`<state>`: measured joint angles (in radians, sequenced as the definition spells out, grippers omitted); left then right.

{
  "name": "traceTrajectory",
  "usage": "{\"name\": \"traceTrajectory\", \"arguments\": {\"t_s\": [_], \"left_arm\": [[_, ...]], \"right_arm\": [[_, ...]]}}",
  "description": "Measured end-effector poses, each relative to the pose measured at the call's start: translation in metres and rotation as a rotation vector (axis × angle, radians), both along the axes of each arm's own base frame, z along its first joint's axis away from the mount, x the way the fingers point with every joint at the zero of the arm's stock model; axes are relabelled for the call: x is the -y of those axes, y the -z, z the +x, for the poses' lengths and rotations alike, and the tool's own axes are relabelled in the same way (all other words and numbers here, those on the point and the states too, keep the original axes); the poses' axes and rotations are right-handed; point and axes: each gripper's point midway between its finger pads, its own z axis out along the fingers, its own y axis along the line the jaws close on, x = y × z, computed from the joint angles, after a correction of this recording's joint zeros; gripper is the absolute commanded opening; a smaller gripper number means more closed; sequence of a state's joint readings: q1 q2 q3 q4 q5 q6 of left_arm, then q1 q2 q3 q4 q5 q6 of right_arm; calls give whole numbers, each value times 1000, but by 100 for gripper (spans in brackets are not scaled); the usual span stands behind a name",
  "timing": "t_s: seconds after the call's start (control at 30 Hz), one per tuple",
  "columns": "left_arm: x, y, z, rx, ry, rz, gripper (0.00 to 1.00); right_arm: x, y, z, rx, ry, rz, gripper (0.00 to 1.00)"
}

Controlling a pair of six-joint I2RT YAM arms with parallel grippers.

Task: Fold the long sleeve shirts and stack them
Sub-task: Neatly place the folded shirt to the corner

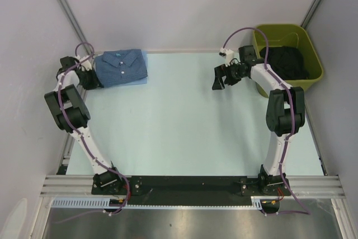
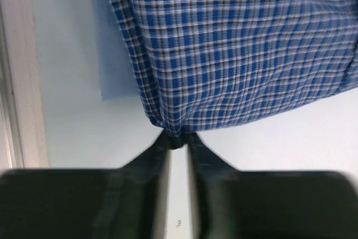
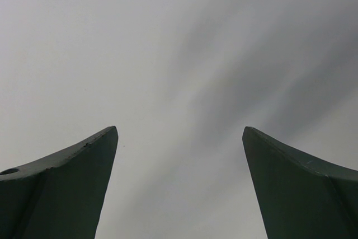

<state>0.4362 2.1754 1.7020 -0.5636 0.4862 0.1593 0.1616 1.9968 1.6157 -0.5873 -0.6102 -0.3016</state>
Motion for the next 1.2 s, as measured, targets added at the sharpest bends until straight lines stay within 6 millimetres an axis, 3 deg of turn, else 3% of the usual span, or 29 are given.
{"name": "traceTrajectory", "arguments": {"t_s": [0.07, 0.43, 0.5, 0.57, 0.67, 0.77, 0.87, 0.97, 1.07, 1.2], "left_arm": [[0, -6, 4, 18, 5, 0, 0], [-12, -40, 16, 101, 24, 89, 0], [-16, -41, 18, 107, 19, 111, 14], [-19, -40, 19, 106, 10, 124, 37], [-24, -39, 19, 102, -3, 149, 54], [-32, -38, 18, 87, -25, 181, 62], [-42, -36, 16, 71, -53, 229, 64], [-44, -42, 13, 80, -51, 260, 58], [-36, -63, 11, 125, -16, 265, 53], [-13, -99, 26, 224, 66, 294, 50]], "right_arm": [[0, 0, 0, 2, -2, -2, 100], [2, 1, -1, -3, -1, -4, 100], [2, 1, -1, -3, -1, -4, 100], [2, 1, -1, -3, -1, -4, 100], [2, 1, -1, -4, -1, -4, 100], [2, 1, -2, -8, -2, -6, 100], [3, 1, -3, -12, -2, -8, 100], [5, -2, -4, -7, 0, -10, 100], [6, -8, -5, 5, 2, -10, 100], [7, -14, -8, 14, 2, -8, 100]]}}
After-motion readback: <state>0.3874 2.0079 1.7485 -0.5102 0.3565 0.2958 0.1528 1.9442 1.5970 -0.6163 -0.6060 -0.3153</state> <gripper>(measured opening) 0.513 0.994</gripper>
